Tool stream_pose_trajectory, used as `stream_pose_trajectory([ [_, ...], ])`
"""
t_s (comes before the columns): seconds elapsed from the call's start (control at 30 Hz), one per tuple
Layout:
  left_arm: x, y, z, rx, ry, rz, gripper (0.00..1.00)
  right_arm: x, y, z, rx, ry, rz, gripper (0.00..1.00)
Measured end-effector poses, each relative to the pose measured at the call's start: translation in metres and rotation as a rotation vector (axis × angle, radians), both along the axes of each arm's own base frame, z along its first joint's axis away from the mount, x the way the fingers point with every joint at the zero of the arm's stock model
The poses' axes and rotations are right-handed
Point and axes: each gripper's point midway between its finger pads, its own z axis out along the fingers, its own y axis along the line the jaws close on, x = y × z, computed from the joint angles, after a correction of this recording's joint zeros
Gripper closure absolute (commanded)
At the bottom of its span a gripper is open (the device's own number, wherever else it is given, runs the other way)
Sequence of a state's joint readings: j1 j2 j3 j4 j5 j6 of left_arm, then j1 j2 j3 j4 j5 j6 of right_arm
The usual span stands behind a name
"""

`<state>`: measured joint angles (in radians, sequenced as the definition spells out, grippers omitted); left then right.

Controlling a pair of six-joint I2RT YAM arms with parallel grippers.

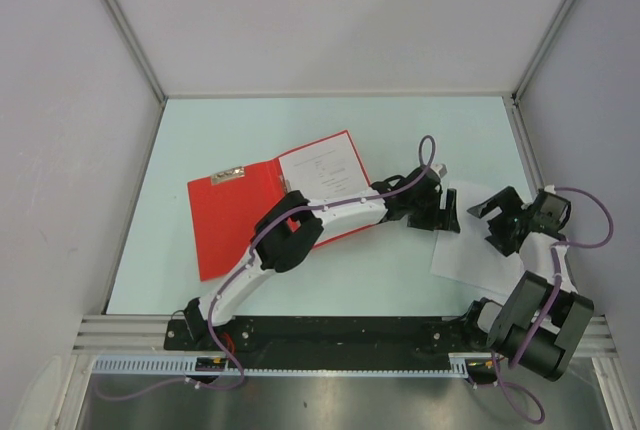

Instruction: Put the files into the folder

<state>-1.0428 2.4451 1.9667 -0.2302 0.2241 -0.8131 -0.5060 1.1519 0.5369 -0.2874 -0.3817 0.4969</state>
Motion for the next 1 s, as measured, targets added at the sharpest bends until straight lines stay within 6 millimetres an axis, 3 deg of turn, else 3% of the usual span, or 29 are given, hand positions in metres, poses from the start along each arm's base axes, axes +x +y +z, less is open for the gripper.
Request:
stream_pose_trajectory([
  [0.27, 0.003, 0.002, 0.0, -0.021, 0.022, 0.003, 0.17, -0.006, 0.013, 0.005, 0.1, -0.049, 0.039, 0.0],
  [0.67, -0.002, 0.011, 0.005, 0.01, 0.001, -0.048, 0.15, -0.019, -0.059, 0.0, -0.206, 0.058, -0.223, 0.0],
  [0.73, -0.003, 0.012, 0.008, 0.009, -0.007, -0.059, 0.14, -0.019, -0.062, -0.006, -0.216, 0.09, -0.232, 0.0],
  [0.83, -0.005, 0.014, 0.016, 0.01, -0.021, -0.078, 0.14, -0.021, -0.055, -0.028, -0.201, 0.178, -0.212, 0.0],
  [1.0, -0.005, 0.014, 0.038, 0.0, -0.056, -0.105, 0.14, -0.002, -0.032, -0.03, -0.218, 0.171, -0.15, 0.0],
])
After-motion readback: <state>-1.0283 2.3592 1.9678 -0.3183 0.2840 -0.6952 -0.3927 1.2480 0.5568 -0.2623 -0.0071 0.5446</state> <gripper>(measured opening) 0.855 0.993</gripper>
